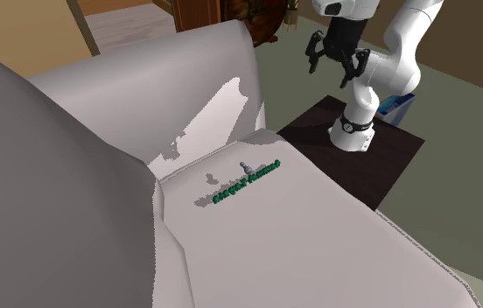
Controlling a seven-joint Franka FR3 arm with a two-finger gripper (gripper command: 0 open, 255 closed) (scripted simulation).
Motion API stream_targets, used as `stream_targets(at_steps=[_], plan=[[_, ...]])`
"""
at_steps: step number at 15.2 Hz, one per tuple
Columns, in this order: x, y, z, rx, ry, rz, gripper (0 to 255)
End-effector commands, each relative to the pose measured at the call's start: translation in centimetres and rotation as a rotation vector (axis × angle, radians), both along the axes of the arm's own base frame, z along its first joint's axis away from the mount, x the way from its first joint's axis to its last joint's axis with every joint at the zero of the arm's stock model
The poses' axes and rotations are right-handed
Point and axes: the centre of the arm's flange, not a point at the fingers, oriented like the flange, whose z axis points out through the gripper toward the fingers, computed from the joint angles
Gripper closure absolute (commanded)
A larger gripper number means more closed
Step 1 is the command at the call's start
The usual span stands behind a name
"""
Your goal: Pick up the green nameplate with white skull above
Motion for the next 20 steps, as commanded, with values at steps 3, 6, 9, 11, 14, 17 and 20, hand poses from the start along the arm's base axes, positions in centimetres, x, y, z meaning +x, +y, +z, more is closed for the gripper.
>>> stream_targets(at_steps=[3, 6, 9, 11, 14, 17, 20], plan=[[1.1, -0.7, -2.3, 0.006, -0.002, -0.016, 0], [2.7, -1.8, -5.8, 0.015, -0.005, -0.039, 0], [4.3, -2.9, -9.3, 0.024, -0.008, -0.062, 0], [5.4, -3.6, -11.6, 0.03, -0.01, -0.078, 0], [7.0, -4.7, -15.1, 0.039, -0.013, -0.101, 0], [8.5, -5.8, -18.5, 0.048, -0.016, -0.125, 0], [10.1, -6.9, -22.0, 0.057, -0.018, -0.148, 0]])
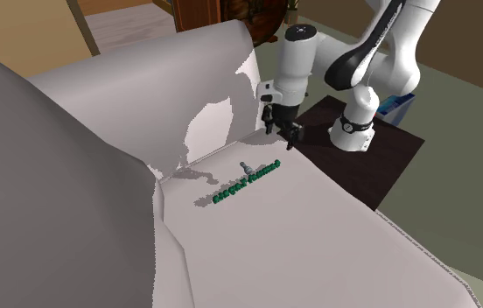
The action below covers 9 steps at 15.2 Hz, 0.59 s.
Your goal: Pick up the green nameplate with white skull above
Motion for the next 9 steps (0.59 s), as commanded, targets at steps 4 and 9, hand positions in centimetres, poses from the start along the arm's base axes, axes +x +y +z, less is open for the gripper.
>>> stream_targets(at_steps=[4, 9], plan=[[2.4, -1.9, -6.1, 0.014, -0.007, -0.04, 0], [5.0, -3.7, -11.9, 0.029, -0.011, -0.079, 0]])
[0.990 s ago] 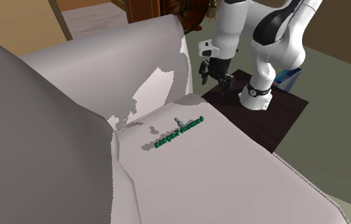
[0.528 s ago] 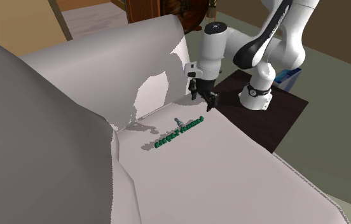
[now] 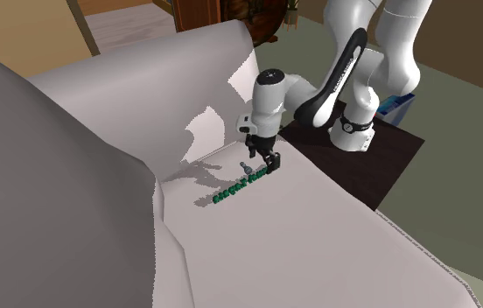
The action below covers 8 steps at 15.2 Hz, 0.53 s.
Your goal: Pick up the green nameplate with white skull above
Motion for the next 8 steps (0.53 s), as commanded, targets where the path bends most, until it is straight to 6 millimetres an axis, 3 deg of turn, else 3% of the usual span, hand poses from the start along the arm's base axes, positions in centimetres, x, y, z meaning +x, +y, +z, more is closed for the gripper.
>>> stream_targets(at_steps=[1, 8], plan=[[0.4, -0.5, -1.4, 0.002, -0.002, -0.01, 0], [0.4, -0.5, -5.4, 0.002, -0.002, -0.01, 0]])
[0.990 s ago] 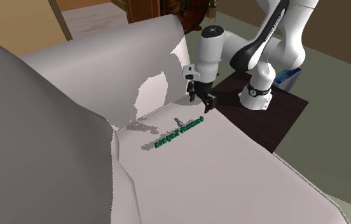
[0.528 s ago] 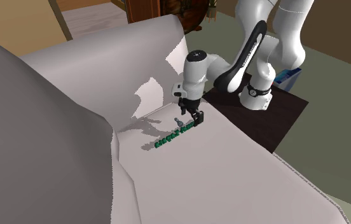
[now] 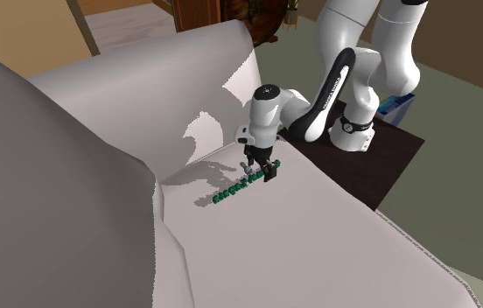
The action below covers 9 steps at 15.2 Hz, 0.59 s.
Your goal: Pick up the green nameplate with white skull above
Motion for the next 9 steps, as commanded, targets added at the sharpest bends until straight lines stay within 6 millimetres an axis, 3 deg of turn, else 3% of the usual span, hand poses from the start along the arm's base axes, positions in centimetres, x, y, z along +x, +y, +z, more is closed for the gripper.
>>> stream_targets(at_steps=[1, 2, 3, 9], plan=[[0.09, -0.11, -0.68, 0.0, -0.001, 0.0, 0], [0.09, -0.11, -0.68, 0.0, -0.001, 0.0, 0], [0.17, -0.09, -0.73, 0.0, -0.001, 0.0, 255], [0.14, -0.12, -0.7, 0.0, -0.001, 0.0, 255]])
